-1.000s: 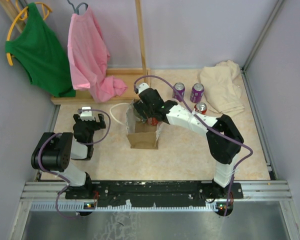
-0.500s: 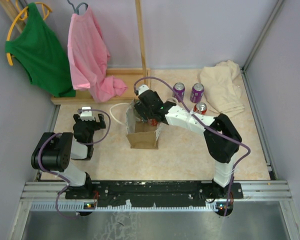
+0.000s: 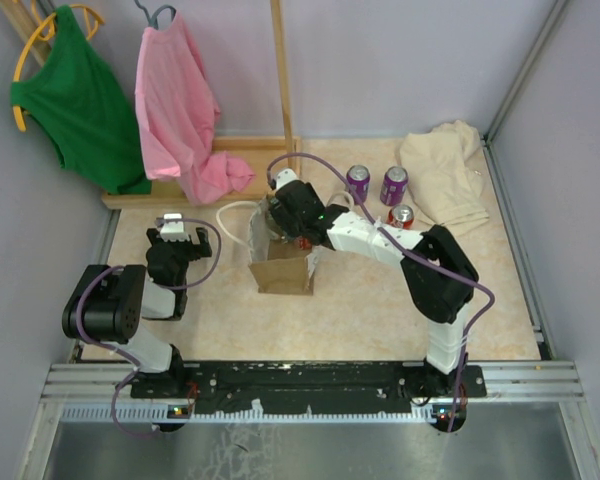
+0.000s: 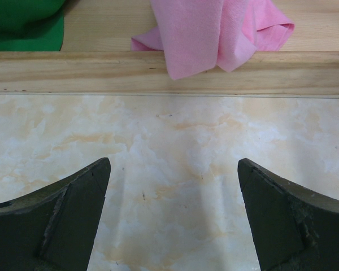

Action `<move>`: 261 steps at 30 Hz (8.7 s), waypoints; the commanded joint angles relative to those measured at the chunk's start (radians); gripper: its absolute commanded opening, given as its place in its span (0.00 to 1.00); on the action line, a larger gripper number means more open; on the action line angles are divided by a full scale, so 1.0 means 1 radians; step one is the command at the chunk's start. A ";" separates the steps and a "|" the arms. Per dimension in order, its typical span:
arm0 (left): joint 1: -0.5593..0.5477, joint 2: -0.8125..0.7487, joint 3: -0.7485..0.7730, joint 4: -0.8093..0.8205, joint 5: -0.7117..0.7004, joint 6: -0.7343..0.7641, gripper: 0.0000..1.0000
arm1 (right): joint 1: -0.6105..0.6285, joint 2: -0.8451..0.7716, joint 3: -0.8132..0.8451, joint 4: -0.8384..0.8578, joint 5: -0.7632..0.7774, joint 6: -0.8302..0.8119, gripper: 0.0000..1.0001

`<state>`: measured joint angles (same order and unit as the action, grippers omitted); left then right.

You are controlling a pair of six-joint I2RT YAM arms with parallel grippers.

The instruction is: Take the beverage out of the canvas bag

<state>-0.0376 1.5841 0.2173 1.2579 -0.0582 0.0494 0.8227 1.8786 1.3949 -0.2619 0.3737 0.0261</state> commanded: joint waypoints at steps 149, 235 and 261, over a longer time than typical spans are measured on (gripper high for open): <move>-0.004 0.007 0.013 0.041 0.013 0.004 1.00 | -0.250 -0.399 -0.151 0.243 0.182 -0.066 0.84; -0.004 0.006 0.013 0.041 0.011 0.004 1.00 | 0.034 0.142 0.139 0.232 0.068 0.125 0.66; -0.005 0.007 0.013 0.041 0.011 0.004 1.00 | 0.032 0.009 0.093 0.301 0.032 0.043 0.00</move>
<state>-0.0376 1.5841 0.2173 1.2575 -0.0582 0.0494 0.8658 2.0022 1.4662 -0.0364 0.3992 0.0986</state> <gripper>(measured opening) 0.998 0.650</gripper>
